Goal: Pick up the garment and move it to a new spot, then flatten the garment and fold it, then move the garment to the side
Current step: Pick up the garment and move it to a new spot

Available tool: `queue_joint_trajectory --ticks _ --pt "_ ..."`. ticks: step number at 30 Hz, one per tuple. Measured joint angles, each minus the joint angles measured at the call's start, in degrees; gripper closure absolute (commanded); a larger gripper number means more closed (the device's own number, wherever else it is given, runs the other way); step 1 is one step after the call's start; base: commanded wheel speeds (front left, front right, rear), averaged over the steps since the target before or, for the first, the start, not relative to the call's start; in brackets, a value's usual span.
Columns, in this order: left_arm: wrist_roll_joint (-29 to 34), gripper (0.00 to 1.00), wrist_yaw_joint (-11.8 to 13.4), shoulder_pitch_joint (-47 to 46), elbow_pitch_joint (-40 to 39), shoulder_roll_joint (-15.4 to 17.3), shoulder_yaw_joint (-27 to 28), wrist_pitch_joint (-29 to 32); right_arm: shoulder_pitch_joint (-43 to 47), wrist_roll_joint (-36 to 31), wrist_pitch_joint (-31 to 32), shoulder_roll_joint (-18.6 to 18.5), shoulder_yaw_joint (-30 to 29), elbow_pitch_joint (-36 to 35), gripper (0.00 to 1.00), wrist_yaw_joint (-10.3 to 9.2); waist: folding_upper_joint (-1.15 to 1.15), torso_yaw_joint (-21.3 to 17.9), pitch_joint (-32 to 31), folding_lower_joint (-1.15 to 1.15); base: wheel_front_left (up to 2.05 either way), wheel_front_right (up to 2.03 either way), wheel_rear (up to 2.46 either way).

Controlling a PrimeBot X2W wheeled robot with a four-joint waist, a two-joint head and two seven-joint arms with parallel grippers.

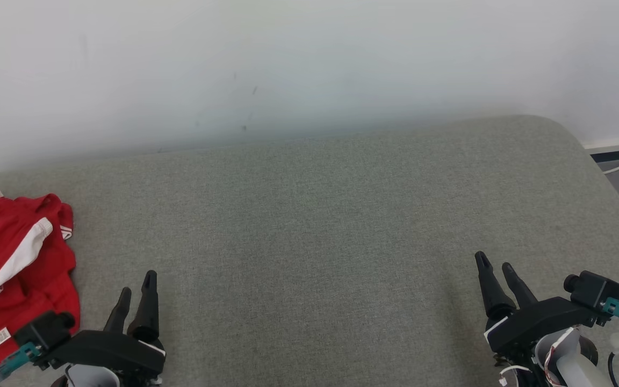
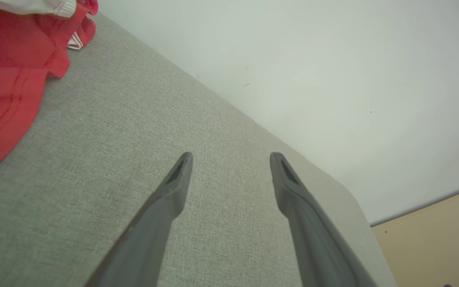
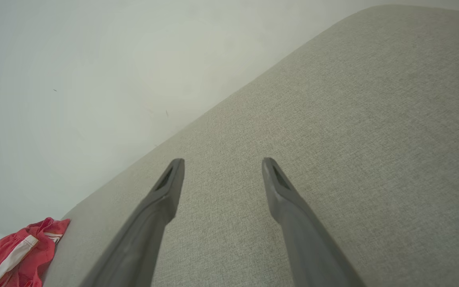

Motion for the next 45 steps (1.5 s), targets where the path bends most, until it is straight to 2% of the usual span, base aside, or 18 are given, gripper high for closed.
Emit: queue_joint_trajectory --ticks 19,39,45 --pt "17.48 0.0 2.71 -0.33 2.05 -0.09 0.27 -4.05 -0.8 -19.07 -4.09 -0.24 -0.89 -0.54 0.0 -2.54 0.0 -0.85 -0.75 0.0 0.0 0.0 0.0" --pt "34.15 0.0 5.37 -2.61 2.78 0.35 0.09 -7.79 -1.72 -34.72 -6.48 -1.43 1.43 -2.53 0.0 -5.32 0.0 -0.75 -0.27 0.0 0.0 0.0 0.0" --pt "38.17 0.0 6.24 -4.17 3.03 -0.19 -1.71 -8.04 -1.9 -39.73 -7.23 -2.45 1.01 -4.07 0.0 -6.05 0.0 0.12 0.08 0.0 0.0 0.0 0.0"
